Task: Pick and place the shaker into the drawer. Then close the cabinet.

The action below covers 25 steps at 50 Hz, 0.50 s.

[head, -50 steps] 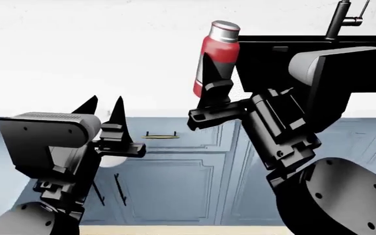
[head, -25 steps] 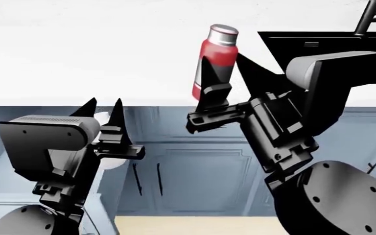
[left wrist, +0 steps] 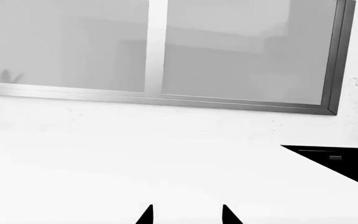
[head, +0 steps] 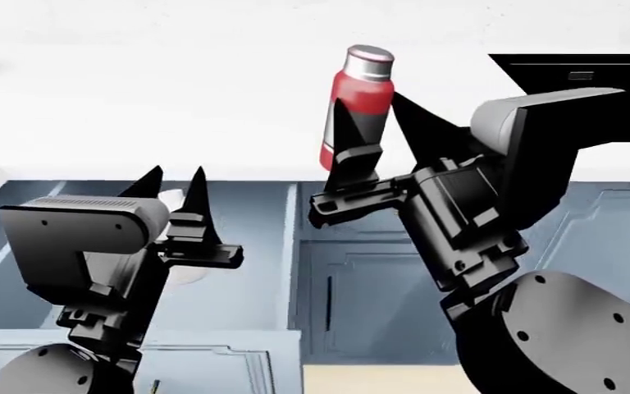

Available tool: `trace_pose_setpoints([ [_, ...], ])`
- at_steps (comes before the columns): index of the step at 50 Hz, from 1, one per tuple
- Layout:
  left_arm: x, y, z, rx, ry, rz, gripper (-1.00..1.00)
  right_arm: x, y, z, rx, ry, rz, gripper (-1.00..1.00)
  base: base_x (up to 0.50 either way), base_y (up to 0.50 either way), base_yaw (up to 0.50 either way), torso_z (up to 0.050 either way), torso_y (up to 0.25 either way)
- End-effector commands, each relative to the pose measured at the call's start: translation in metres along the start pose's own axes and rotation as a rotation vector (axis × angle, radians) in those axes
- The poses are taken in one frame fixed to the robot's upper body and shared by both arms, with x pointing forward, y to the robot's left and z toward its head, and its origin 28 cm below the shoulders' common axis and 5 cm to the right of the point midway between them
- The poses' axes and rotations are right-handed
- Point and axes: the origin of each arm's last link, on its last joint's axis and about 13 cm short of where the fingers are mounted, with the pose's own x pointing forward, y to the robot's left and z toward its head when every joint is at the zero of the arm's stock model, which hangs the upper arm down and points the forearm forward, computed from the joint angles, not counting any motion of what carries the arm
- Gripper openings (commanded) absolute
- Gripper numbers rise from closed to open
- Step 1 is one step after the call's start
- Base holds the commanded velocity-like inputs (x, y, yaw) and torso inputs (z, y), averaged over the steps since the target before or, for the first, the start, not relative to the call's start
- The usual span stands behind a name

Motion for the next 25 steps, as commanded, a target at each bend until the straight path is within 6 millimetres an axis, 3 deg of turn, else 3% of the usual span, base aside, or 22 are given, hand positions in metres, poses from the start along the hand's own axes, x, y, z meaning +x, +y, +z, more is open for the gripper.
trace_pose_setpoints([
  [1, 0.0, 0.0, 0.0, -0.006, -0.001, 0.005, -1.0, 0.0, -0.001, -0.001, -0.01, -0.008, 0.001, -1.0, 0.32, 0.47, 0.0, 0.0, 0.0],
  [15, 0.002, -0.001, 0.0, -0.005, 0.001, -0.002, -1.0, 0.0, -0.001, -0.002, -0.006, -0.012, 0.01, -1.0, 0.43, 0.36, 0.0, 0.0, 0.001],
  [25, 0.0, 0.005, 0.009, 0.075, 0.028, -0.045, -1.0, 0.001, -0.003, 0.01, -0.077, -0.008, 0.013, -1.0, 0.0, 0.0, 0.0, 0.0, 0.001],
])
